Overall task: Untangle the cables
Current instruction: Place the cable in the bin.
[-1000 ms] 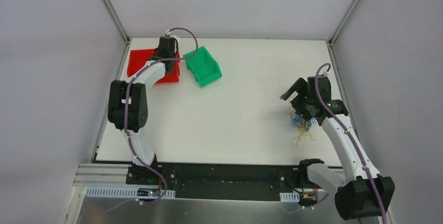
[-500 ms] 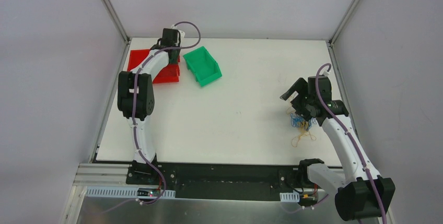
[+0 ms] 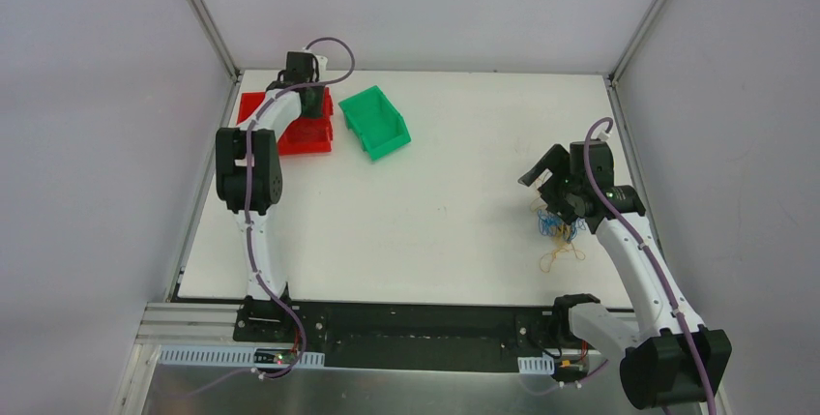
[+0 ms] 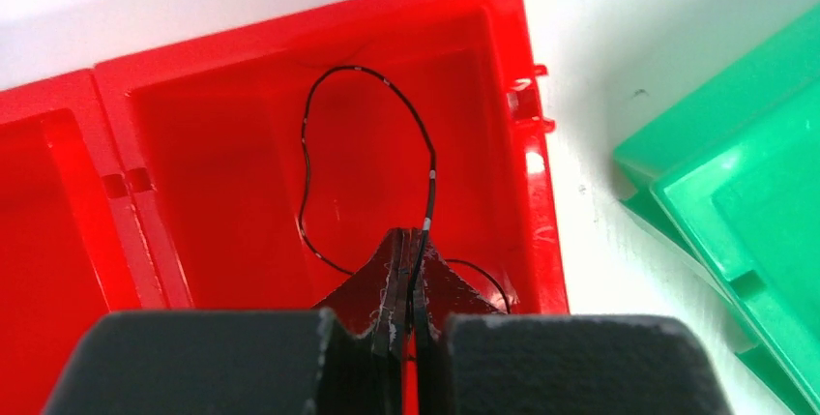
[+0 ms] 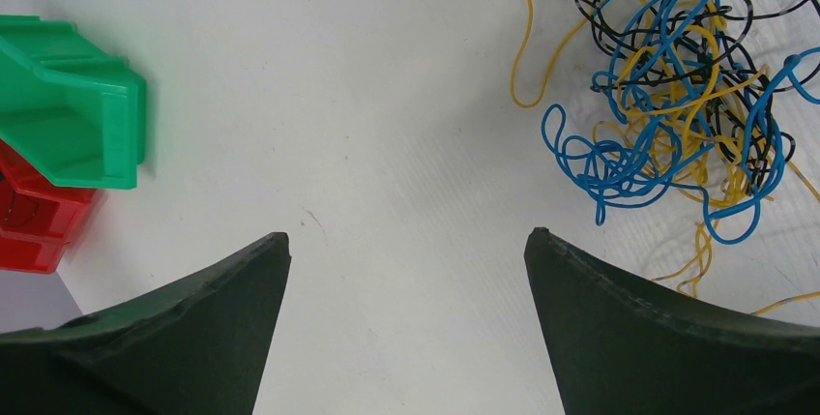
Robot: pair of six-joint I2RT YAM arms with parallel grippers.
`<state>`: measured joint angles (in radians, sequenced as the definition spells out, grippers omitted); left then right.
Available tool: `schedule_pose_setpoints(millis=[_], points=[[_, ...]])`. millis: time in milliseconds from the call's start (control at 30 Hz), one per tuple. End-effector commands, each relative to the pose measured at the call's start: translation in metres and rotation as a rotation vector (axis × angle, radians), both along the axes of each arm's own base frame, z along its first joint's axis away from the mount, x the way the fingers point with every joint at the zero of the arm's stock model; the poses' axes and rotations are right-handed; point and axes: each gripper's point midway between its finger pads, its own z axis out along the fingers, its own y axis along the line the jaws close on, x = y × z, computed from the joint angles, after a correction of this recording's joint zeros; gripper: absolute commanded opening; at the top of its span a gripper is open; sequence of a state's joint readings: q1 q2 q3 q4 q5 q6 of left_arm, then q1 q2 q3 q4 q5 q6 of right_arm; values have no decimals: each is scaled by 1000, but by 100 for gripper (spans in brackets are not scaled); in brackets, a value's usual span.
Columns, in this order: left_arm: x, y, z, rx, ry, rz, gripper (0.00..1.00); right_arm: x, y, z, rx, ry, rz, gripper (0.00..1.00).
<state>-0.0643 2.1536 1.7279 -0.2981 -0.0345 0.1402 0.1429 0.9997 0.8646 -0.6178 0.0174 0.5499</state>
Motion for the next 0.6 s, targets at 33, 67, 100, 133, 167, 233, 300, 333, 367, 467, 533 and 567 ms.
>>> schedule_pose_setpoints(millis=[33, 67, 100, 133, 167, 233, 300, 333, 367, 467, 533, 567], points=[[15, 6, 5, -2, -23, 30, 1, 2, 0, 7, 8, -17, -4, 96], [16, 5, 3, -6, -20, 25, 1, 2, 1, 7, 11, -16, -3, 96], [17, 4, 0, -11, -17, 24, 1, 2, 2, 7, 15, -16, -4, 96], [17, 4, -2, -15, -12, 23, 1, 1, 2, 7, 16, -16, -4, 96], [16, 3, -4, -19, -7, 22, 1, 1, 2, 7, 16, -18, -6, 96], [15, 3, -8, -21, -3, 30, 0, 1, 0, 8, 12, -21, -11, 96], [14, 3, -11, -21, -1, 27, 0, 1, -1, 6, 7, -18, -16, 96], [14, 3, -12, -19, 1, 25, 1, 0, -1, 5, 7, -14, -18, 96], [15, 4, -11, -15, -2, 25, 2, 0, -1, 4, 9, -11, -19, 96], [15, 7, -1, 3, -25, 27, 12, 0, -1, 4, 12, -10, -20, 96], [17, 9, 13, 9, -55, 39, 20, 1, 0, 5, 14, -14, -20, 96], [17, 9, 19, 10, -67, 37, 22, 1, 0, 5, 14, -12, -19, 96]])
